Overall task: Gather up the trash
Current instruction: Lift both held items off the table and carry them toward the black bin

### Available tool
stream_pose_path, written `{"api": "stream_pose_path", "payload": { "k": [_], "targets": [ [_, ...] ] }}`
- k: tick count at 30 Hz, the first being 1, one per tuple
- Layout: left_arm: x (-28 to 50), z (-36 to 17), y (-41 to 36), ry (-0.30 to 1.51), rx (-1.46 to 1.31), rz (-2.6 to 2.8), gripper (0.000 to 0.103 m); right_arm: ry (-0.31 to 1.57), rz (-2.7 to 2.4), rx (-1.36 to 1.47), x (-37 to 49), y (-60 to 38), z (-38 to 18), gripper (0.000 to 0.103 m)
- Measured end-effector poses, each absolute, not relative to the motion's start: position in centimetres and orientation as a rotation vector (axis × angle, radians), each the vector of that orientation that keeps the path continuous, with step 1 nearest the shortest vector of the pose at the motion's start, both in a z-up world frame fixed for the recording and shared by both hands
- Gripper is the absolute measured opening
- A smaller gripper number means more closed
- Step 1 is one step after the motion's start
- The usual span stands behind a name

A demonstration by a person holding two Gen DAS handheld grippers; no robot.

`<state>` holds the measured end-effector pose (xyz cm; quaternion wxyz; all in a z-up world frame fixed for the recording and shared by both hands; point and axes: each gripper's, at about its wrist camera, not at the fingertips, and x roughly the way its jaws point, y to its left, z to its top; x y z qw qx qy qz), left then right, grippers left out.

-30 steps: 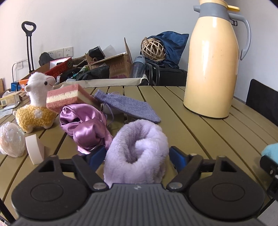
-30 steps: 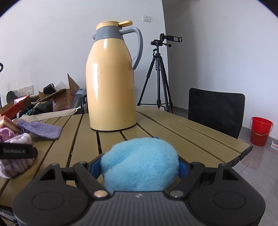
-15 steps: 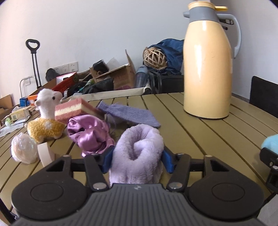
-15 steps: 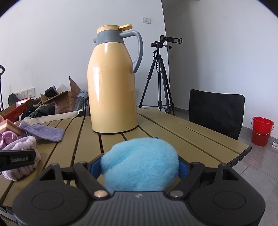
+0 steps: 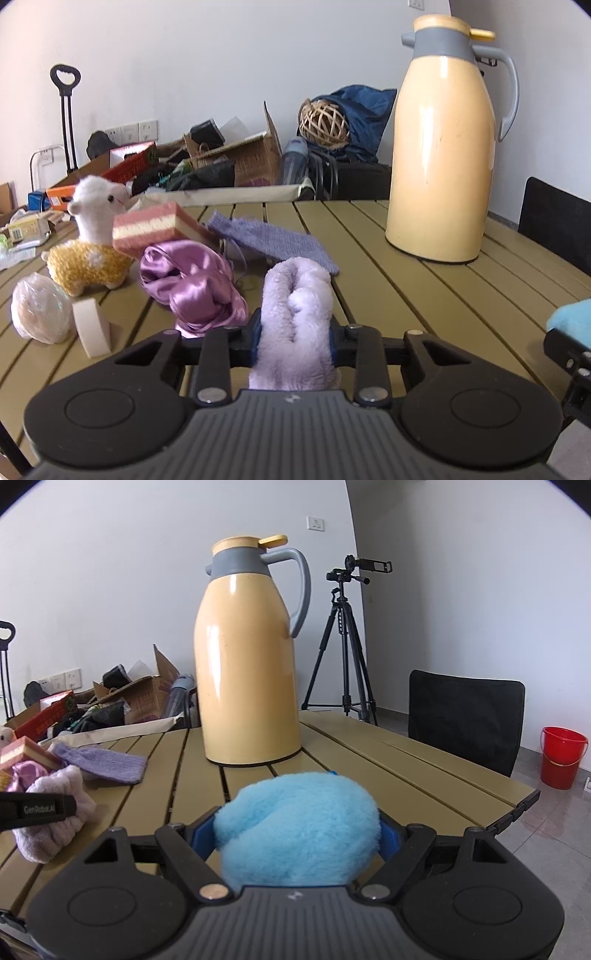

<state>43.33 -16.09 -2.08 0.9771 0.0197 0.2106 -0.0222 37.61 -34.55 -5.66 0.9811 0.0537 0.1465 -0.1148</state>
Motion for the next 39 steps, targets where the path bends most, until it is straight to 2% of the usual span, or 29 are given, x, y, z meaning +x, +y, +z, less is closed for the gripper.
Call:
{"api": "stream_pose_path", "payload": {
  "k": [25,39],
  "targets": [
    [31.8,3.9,-8.5,0.378,0.014,-0.005,0.031,0.214,-0.023,0.140,30.0,-28.6,-1.3,0.081],
    [24.4,4.1,-4.9,0.422,0.011,0.034,0.031,0.238,0.086,0.122,23.3,-25.3,-2.1,0.081]
  ]
}}
